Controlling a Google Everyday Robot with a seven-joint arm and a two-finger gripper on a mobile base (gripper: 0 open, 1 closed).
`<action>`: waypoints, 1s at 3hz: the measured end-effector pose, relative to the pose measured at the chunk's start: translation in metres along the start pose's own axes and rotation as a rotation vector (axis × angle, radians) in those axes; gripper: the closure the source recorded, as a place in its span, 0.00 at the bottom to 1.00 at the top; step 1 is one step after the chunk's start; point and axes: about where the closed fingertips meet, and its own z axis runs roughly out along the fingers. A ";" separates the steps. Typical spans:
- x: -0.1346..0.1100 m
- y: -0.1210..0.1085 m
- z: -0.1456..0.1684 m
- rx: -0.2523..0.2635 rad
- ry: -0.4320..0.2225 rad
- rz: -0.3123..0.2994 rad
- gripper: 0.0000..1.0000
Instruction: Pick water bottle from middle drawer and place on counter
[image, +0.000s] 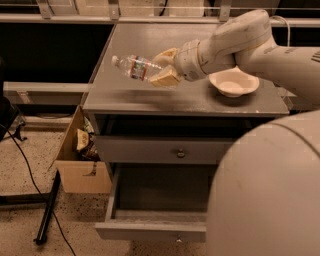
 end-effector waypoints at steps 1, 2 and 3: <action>0.008 -0.010 0.021 -0.028 0.037 0.017 1.00; 0.022 -0.010 0.038 -0.076 0.093 0.034 1.00; 0.030 -0.008 0.045 -0.108 0.127 0.036 1.00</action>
Offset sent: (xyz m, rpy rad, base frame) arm 0.0389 0.0149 -0.0447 -0.1094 0.1699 -0.0308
